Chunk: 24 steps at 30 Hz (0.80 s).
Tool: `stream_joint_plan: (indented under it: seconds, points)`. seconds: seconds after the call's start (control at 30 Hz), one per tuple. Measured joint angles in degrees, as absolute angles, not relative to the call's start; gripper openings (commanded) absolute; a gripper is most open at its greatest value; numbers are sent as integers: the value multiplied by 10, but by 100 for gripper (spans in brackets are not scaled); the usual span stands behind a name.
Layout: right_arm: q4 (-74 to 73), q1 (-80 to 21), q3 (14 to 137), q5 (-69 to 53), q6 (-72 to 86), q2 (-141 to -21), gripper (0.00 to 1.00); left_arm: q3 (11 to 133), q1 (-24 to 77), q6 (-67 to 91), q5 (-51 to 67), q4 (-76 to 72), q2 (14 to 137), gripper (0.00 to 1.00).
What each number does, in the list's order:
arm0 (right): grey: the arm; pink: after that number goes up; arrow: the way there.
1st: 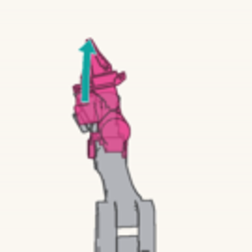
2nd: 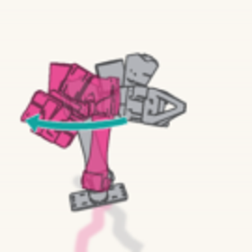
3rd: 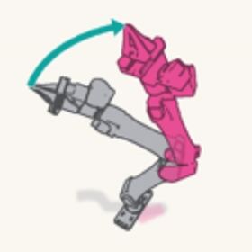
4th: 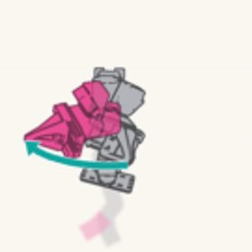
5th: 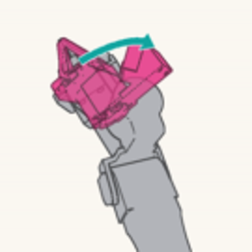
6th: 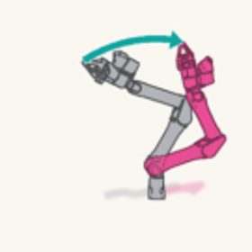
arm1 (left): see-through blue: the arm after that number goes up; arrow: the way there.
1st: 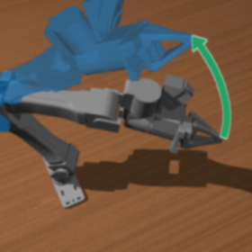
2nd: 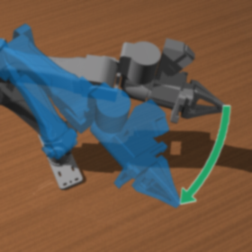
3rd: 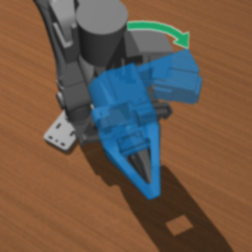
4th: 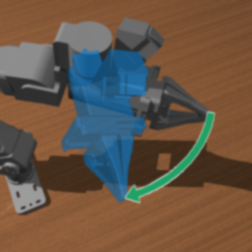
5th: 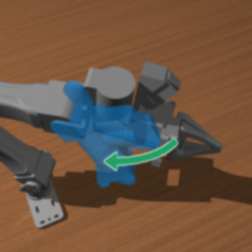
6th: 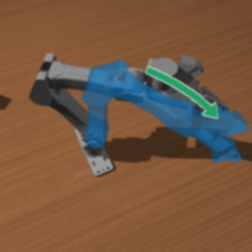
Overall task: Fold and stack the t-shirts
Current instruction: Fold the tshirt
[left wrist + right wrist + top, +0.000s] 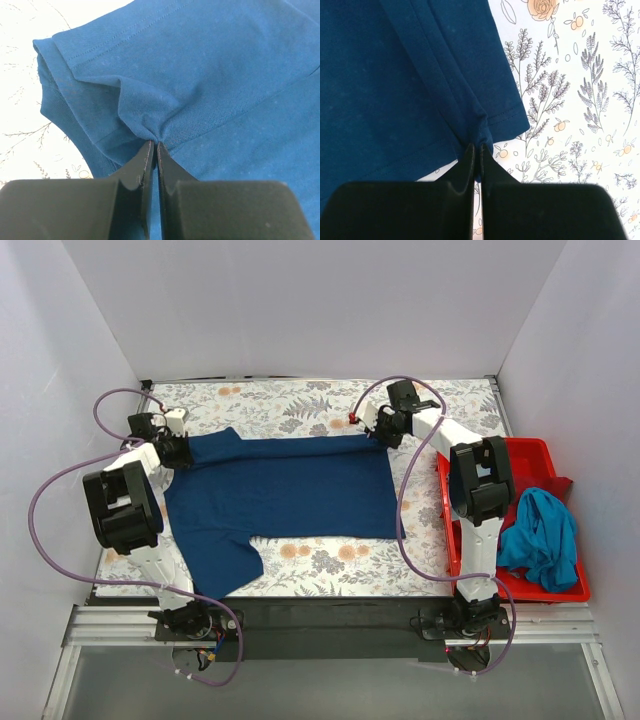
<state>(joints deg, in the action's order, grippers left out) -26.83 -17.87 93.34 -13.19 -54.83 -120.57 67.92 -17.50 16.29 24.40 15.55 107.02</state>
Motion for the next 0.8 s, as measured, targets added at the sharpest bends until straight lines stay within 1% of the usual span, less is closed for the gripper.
stream_joint_plan:
  seconds: [0.8]
  points:
    - [-267,-184,914,-118,-557,-1201,1,677,-185,176,247,154,1038,0]
